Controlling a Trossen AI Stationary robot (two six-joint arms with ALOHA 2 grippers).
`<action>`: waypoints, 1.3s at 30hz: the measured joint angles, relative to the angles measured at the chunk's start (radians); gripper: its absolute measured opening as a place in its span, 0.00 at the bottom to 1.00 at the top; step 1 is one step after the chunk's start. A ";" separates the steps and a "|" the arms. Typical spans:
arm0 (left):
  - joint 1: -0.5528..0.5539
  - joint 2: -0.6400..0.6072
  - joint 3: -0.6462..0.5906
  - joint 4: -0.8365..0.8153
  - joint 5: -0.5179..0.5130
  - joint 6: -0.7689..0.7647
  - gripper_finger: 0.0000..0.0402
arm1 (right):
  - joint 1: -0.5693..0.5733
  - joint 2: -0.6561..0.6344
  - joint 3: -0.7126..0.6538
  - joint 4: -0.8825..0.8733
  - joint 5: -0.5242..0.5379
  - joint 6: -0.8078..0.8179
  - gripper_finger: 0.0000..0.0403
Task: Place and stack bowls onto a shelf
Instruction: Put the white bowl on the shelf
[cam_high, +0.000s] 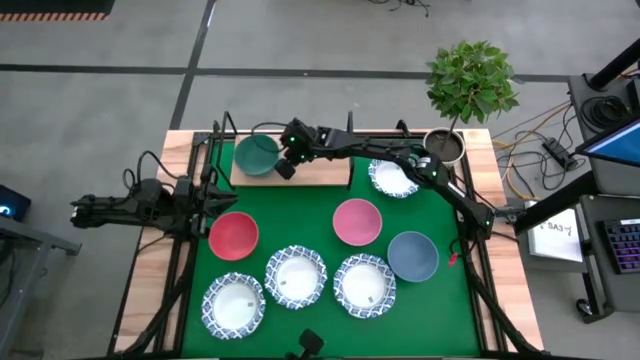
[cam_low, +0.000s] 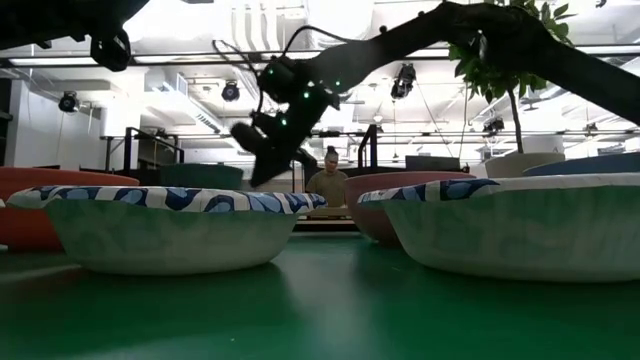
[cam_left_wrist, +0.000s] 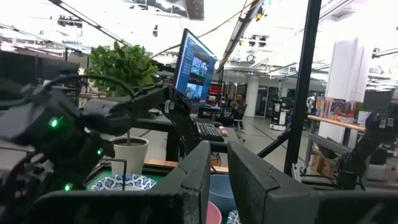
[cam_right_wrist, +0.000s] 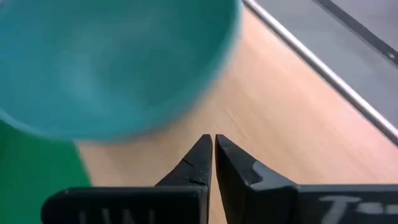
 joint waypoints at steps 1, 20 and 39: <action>0.000 0.000 0.000 0.000 0.000 0.000 0.10 | -0.001 0.000 0.000 -0.019 0.023 -0.006 0.03; 0.000 0.036 0.000 0.003 0.000 -0.089 0.10 | 0.211 -0.295 -0.185 -0.194 0.105 -0.369 0.02; -0.008 0.587 -0.014 0.534 0.000 -0.402 0.10 | 0.303 -0.980 -1.180 0.472 -0.131 -0.420 0.02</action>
